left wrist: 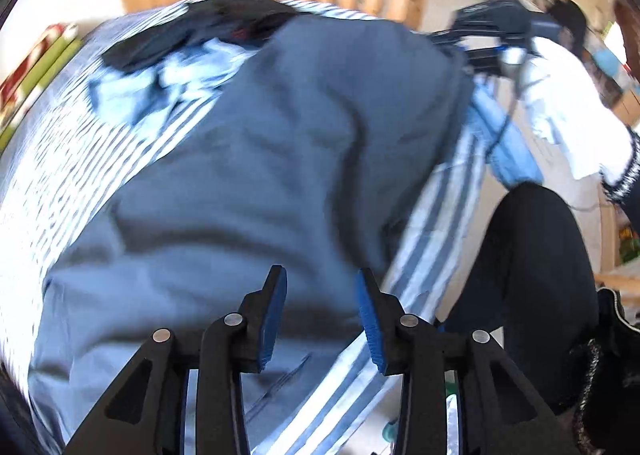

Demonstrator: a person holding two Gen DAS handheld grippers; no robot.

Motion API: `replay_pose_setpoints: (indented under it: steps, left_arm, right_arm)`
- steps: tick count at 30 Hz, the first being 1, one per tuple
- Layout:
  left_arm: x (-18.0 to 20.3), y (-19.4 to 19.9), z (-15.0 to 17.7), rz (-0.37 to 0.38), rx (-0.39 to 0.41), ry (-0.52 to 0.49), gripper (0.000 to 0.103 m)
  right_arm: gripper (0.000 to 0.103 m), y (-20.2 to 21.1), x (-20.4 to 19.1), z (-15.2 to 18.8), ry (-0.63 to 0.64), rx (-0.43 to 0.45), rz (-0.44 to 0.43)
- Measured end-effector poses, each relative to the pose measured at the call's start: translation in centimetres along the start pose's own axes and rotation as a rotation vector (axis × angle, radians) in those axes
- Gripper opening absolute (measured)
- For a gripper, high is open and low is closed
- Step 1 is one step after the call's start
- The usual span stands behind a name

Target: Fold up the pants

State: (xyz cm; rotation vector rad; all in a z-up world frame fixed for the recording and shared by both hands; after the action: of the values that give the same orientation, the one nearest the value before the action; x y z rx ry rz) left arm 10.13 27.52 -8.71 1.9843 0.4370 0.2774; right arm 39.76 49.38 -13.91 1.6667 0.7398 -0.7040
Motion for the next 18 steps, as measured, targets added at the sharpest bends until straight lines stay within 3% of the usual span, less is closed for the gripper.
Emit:
replay_pose_setpoints:
  steps: [5,7,13,15,17,18]
  left_arm:
    - [-3.3,1.7,3.6,-0.034,0.014,0.120,0.039]
    - [-4.9,2.9,5.3,-0.047,0.039,0.187,0.039]
    - [-12.4,8.7,13.1,-0.148,0.130,0.484,0.041]
    - [-15.7,11.3,16.9,-0.245,0.153,0.583,0.046]
    - [-19.9,14.3,21.9,-0.392,0.158,0.700,0.053]
    - [-21.7,15.3,24.1,-0.412,0.160,0.771,0.058]
  right_arm:
    - [0.008,8.1,-6.8,-1.6,0.274,0.248,0.066]
    - [0.008,10.4,-8.0,-2.0,0.350,0.348,0.145]
    - [0.008,7.3,-6.2,-1.7,0.362,0.247,0.267]
    - [0.008,6.0,-5.6,-1.4,0.359,0.193,0.283]
    - [0.010,4.5,-5.7,-1.0,0.370,0.122,0.314]
    - [0.013,4.1,-5.8,-0.8,0.377,0.103,0.341]
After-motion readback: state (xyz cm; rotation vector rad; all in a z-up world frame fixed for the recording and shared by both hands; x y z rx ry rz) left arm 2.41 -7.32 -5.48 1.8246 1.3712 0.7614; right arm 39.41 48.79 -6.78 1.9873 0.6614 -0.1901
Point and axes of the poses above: each gripper's, at about its wrist camera, not at the fingertips, and y roughly against the way its jaws point, x to its right, z to its underside, the point moved 2 cm from there along -y, roughly the way its jaws point, and after that the axes turned 3 degrees about x, right-handed, at the moved point
